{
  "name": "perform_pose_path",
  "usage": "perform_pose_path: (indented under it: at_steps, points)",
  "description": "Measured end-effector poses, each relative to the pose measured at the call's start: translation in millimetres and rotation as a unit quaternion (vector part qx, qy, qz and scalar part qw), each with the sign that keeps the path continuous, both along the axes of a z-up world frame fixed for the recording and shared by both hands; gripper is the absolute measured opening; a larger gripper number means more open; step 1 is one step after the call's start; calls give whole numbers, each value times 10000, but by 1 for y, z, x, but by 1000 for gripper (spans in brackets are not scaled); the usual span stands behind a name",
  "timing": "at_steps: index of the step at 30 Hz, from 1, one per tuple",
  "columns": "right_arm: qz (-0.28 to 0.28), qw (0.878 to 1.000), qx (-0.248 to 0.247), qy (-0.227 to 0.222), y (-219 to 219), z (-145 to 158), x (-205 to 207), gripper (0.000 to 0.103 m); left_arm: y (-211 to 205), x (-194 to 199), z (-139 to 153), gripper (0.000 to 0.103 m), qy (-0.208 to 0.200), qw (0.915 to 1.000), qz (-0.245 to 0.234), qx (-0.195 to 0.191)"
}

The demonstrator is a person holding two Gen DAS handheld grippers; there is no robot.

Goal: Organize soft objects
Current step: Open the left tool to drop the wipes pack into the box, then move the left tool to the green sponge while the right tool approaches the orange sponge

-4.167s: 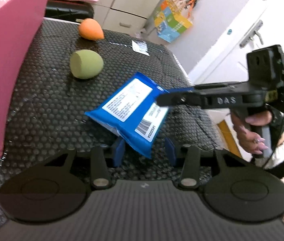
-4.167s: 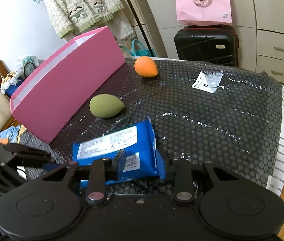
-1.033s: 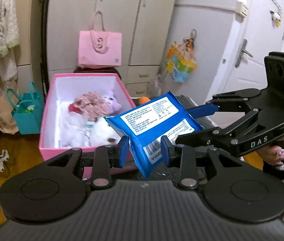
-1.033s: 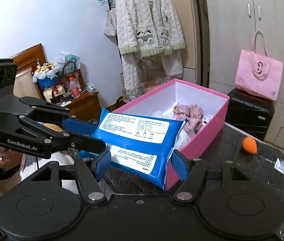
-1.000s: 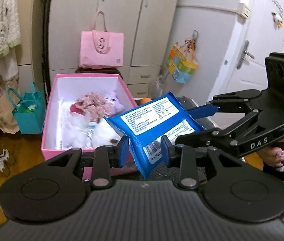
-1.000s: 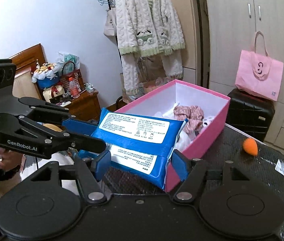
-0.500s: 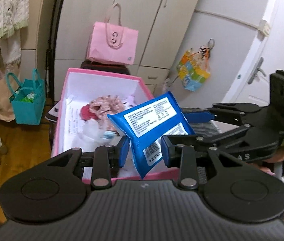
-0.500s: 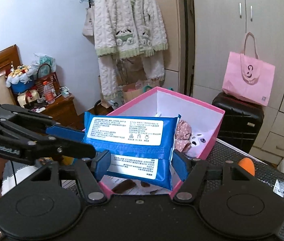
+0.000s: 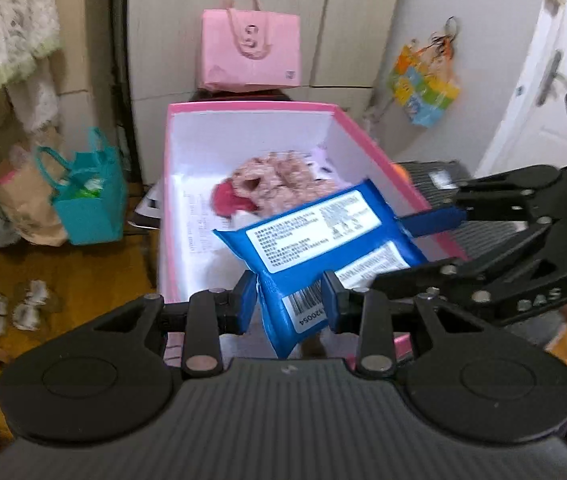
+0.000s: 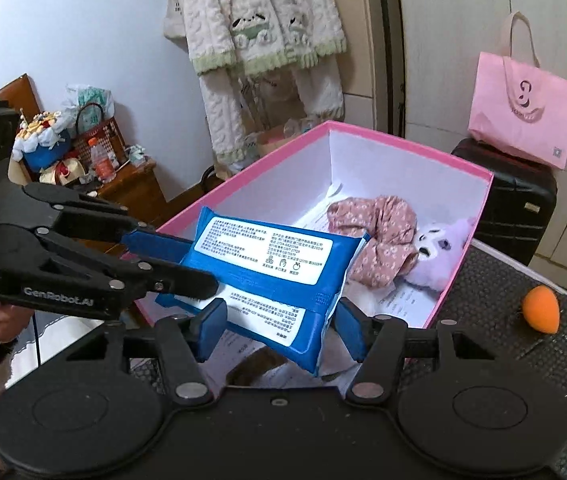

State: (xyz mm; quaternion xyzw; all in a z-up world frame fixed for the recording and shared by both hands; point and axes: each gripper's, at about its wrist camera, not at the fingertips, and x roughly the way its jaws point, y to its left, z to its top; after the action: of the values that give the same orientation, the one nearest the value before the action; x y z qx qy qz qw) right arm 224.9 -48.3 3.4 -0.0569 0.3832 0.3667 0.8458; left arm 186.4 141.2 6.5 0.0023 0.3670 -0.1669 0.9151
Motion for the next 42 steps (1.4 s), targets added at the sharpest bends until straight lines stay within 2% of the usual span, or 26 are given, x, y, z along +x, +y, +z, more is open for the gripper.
perform_pose_path:
  at_steps: [3, 4, 13, 24, 29, 35, 42]
  points:
    - [-65, 9999, -70, -38, -2, 0, -1, 65, -6, -9, 5, 42, -347, 9974, 175, 607]
    - [-119, 9997, -149, -138, -3, 1, -4, 65, -6, -11, 9, 44, -375, 9968, 186, 674]
    - [-105, 9991, -42, -409, -37, 37, -32, 65, -7, -44, 44, 57, -627, 9960, 78, 630]
    - [112, 9964, -23, -839, -69, 86, -85, 66, -29, -80, 78, 62, -725, 9952, -431, 504]
    - [-8, 9948, 2, -1017, -86, 91, -101, 66, -43, -94, 85, 64, -836, 9933, -596, 540]
    - [-135, 9934, -47, -1134, -108, 92, -120, 67, -59, -109, 94, 65, -779, 9937, -778, 210]
    - [-296, 9917, -88, -1251, -127, 92, -130, 67, -85, -115, 94, 68, -827, 9913, -1012, 140]
